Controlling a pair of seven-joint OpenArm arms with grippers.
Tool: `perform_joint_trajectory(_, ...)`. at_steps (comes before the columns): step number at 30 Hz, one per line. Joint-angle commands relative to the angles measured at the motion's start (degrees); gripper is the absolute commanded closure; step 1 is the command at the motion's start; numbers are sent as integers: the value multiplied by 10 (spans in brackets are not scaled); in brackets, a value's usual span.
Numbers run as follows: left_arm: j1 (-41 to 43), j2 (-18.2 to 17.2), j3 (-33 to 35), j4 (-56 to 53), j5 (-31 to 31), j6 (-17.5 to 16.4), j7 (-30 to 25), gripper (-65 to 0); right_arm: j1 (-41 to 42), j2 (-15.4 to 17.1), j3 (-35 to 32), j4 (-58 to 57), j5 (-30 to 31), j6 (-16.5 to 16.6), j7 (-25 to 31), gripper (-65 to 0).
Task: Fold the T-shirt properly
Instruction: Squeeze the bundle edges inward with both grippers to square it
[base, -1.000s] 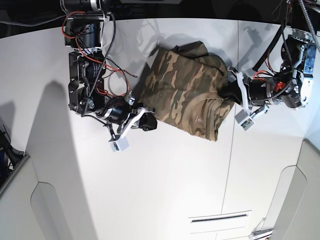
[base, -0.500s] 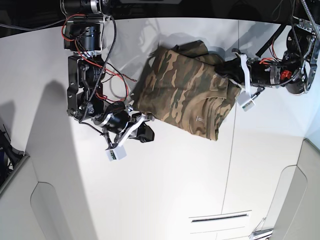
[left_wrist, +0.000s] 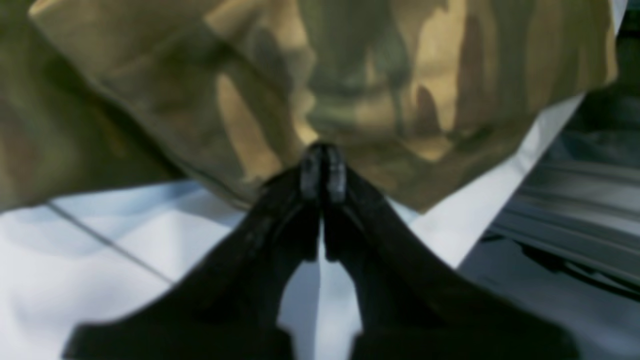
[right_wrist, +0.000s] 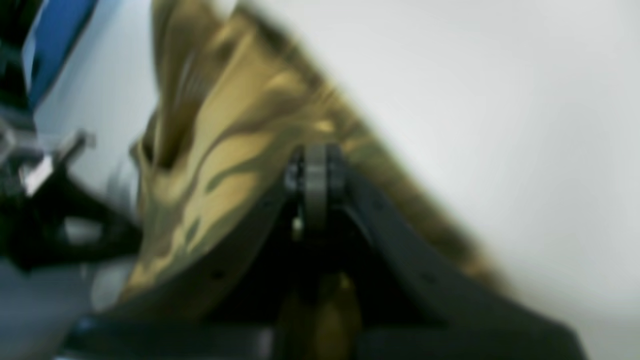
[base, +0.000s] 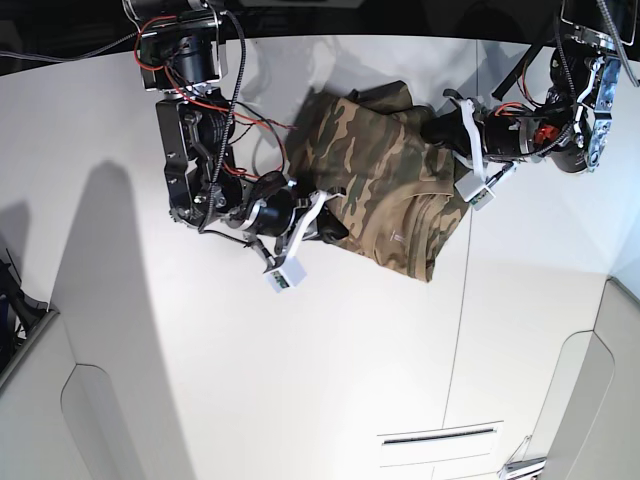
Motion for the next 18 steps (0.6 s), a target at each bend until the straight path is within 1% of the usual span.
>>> perform_joint_trajectory(1,-13,-8,-5,6,5,-5,-16,-15,10,-3,-4,10,10,6,3,0)
perform_joint_trajectory(6,-50,-8,-5,6,69,-5,-60,-15,-3,6,-5,10,12,6,-14,0)
perform_joint_trajectory(10,-65,-9,-5,6,112,1,-93,-15,-25,17,-5,31,47,7,-36,0)
perform_joint_trajectory(15,-82,-6,-5,4,138,14,-119,-15,-70,19,-5,106,72,7,-60,0)
perform_joint_trajectory(18,-110,9,-5,4,142,16,-125,-15,-96,19,-5,150,92,6,-77,0)
